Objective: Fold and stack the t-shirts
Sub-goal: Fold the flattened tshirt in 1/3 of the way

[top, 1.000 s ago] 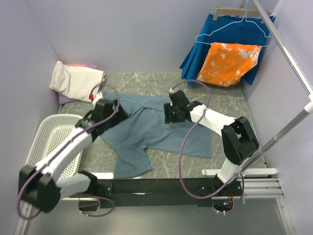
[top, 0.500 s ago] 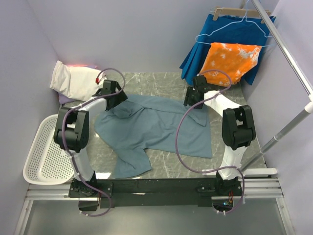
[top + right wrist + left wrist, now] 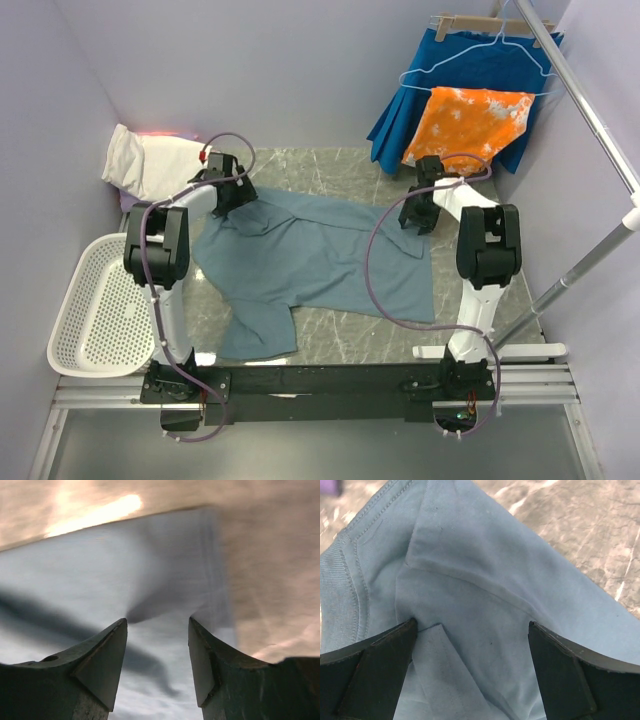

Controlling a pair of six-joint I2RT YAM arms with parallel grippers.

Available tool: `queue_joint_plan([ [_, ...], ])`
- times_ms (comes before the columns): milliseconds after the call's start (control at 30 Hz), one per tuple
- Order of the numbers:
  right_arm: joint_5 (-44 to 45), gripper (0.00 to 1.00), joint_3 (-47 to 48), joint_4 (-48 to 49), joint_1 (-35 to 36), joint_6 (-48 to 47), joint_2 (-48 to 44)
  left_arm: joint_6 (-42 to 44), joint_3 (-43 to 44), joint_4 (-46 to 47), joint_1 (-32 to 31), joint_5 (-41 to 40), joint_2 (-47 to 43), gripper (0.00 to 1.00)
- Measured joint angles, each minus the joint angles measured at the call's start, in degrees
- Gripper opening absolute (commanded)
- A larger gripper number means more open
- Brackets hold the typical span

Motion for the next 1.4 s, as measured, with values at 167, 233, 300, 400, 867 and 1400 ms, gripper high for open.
queue_joint_plan([
  [167,2.8,0.6,10.27,-6.88,-2.12,-1.18,6.36,1.92,1.99,-0.7,0.13,1.9,1.2,0.99],
  [233,3.96,0.6,12.61,-8.13,-2.25,-1.55,7.69,2.45,1.99,-0.81,0.15,2.21,1.2,0.99],
  [300,5.33,0.6,15.06,-9.9,-2.25,-2.05,9.2,2.78,2.19,-1.18,0.04,2.23,1.2,0.99],
  [400,7.82,0.6,18.6,-11.41,-2.38,-2.62,11.56,3.08,2.32,-2.08,-0.66,1.18,1.2,1.0],
  [867,9.68,0.65,-6.34,1.51,0.61,-4.61,-13.27,1.95,-9.11,-2.71,-4.26,-1.07,-13.4,0.99],
  [1400,-0.7,0.66,-29.83,6.51,18.91,-2.71,-39.28,-19.82,-46.05,-13.64,-15.41,-2.73,-68.39,0.93],
])
